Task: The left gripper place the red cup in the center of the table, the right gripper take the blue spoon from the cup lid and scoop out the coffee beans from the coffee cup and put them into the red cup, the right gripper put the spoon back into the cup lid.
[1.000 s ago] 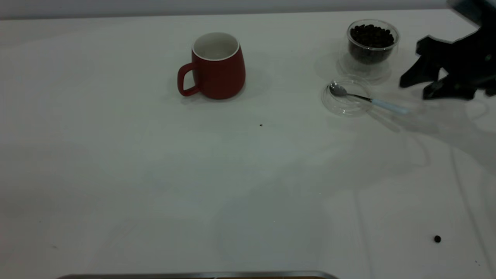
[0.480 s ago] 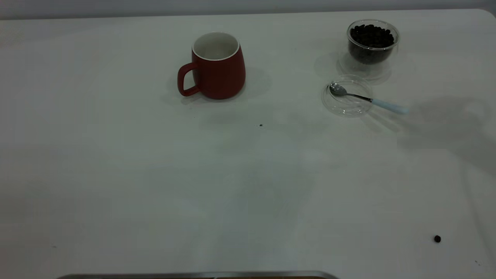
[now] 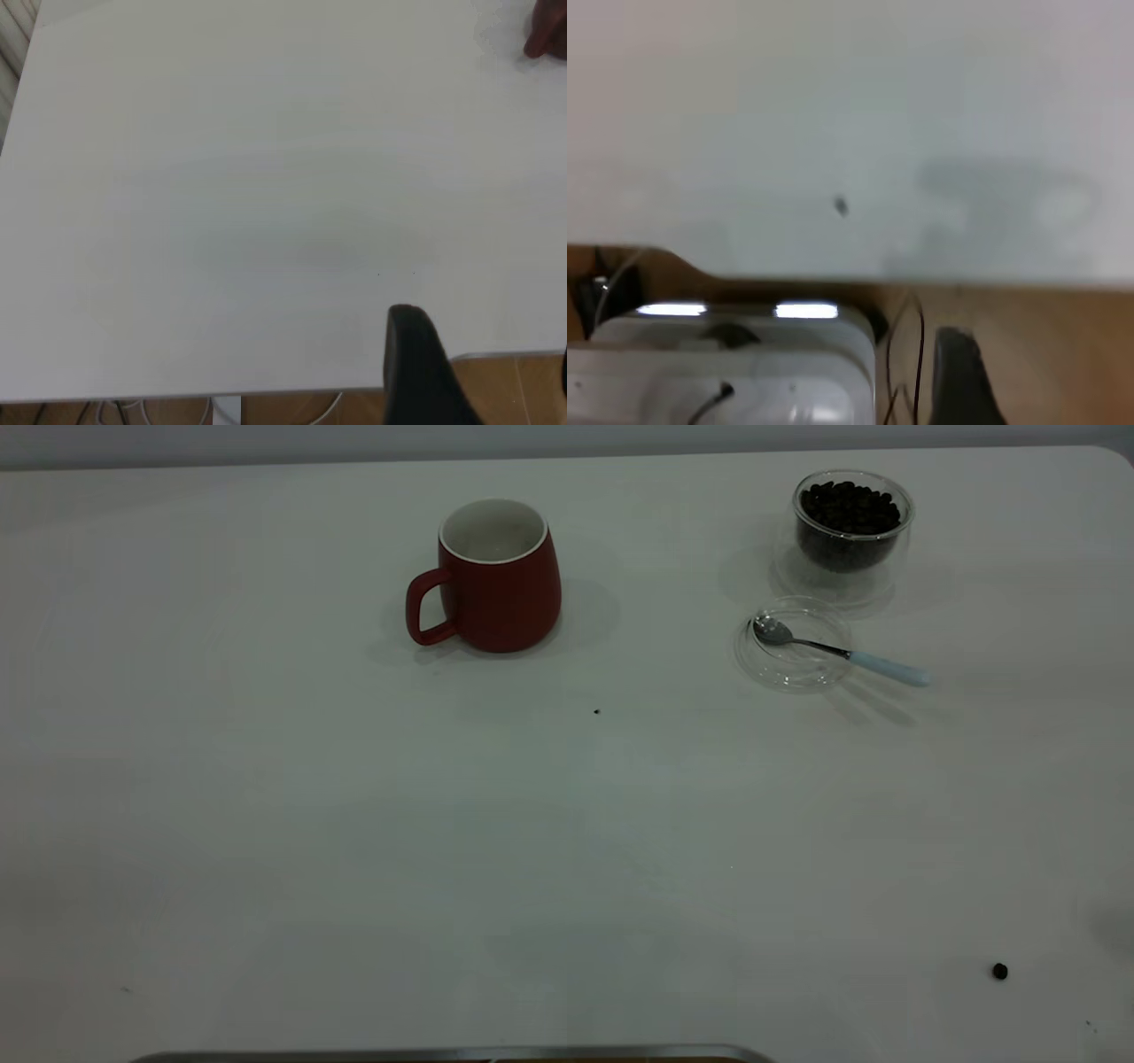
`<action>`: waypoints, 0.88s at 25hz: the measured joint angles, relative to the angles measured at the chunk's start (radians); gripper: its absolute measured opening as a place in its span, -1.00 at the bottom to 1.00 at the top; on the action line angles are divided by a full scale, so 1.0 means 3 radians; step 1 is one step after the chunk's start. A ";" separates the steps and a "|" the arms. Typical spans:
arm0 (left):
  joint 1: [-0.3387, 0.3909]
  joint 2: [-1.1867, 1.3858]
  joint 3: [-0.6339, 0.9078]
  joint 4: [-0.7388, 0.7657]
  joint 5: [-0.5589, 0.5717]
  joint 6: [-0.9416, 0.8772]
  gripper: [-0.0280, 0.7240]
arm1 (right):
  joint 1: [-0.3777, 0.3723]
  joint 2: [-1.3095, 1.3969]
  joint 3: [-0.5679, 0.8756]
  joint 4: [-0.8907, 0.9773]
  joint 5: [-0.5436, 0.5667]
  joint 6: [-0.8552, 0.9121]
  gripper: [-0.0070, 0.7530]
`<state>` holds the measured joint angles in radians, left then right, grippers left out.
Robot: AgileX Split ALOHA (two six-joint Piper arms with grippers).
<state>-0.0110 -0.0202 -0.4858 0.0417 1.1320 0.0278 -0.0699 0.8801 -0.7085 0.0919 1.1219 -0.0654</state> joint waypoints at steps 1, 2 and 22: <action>0.0000 0.0000 0.0000 0.0000 0.0000 0.0000 0.26 | 0.0000 -0.0121 0.0197 -0.0046 0.0005 0.0101 0.35; 0.0000 0.0000 0.0000 0.0000 0.0000 0.0000 0.26 | 0.0000 -0.0210 0.0386 -0.0083 0.0005 0.0159 0.35; 0.0000 0.0000 0.0000 0.0000 0.0000 0.0000 0.26 | 0.0000 -0.2233 0.0802 -0.0237 -0.0046 0.0252 0.16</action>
<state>-0.0110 -0.0202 -0.4858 0.0417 1.1320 0.0278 -0.0699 0.2100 -0.4679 0.0208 1.1082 0.0104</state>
